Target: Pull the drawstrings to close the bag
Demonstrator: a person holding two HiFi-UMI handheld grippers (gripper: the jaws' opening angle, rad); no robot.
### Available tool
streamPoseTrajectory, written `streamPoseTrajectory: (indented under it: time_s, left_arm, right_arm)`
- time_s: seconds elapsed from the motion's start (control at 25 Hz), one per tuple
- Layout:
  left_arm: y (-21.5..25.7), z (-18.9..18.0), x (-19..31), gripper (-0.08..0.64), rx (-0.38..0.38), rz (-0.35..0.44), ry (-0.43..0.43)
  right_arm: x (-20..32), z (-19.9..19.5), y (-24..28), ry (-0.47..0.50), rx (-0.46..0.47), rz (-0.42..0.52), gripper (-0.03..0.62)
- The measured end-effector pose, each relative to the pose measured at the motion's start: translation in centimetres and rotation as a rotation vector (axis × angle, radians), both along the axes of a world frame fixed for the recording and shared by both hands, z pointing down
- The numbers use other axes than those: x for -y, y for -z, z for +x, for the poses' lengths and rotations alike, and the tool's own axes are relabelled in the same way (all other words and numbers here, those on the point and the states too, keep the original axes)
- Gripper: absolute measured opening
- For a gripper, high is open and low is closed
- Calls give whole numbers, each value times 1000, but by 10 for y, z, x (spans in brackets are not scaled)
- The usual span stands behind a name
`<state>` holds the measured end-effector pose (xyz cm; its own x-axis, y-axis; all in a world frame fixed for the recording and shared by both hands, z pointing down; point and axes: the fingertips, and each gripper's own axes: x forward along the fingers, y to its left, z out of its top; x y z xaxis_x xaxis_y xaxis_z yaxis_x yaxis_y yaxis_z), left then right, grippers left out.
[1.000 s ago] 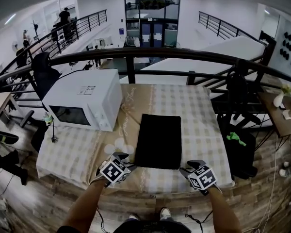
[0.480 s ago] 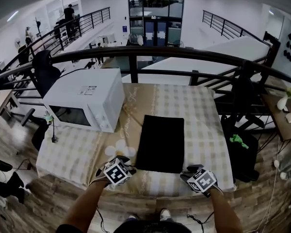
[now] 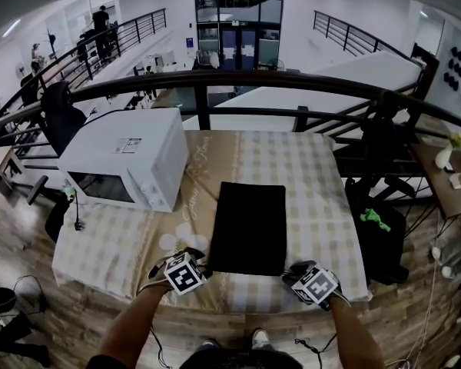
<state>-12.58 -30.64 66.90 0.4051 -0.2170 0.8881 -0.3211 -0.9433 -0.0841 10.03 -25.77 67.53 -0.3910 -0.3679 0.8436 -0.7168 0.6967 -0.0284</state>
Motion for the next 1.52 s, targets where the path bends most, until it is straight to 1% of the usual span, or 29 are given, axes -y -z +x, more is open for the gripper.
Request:
streamPoseTrajectory:
  time_s: [0.08,0.28,0.4,0.64,0.8,1.0,1.2,1.36,1.52]
  left_arm:
    - [-1,1,-1,225,6,-6,-17]
    - [-2,3,-6,181,15,-20,-36]
    - [-2,4,-8,166,21,-31,-46]
    - [-4,4,-11,146,40,-42,-59]
    - [-4,5,-13,130,36,-57,-56]
    - [-3,4,-14,104,53,-48,-74]
    - [-3,5,-19,75,40,-70,-80]
    - [-2,7,-18,43,30,-70,-70]
    - [1,5,-17,31,19,-68,-59]
  right_arm:
    - [0,-2,0,10,2,2,137]
    - [1,-3,1,31,-8,-2,125]
    - [1,-4,0,35,-18,-3,94]
    - [1,-5,-1,36,-23,-2,75]
    - [2,-4,-2,30,-25,-2,64]
    - [2,-4,-1,23,-24,2,55]
    - [2,-4,-1,12,-24,6,51]
    - [2,-4,0,7,-21,9,44]
    - [2,-3,-1,-8,-18,11,41]
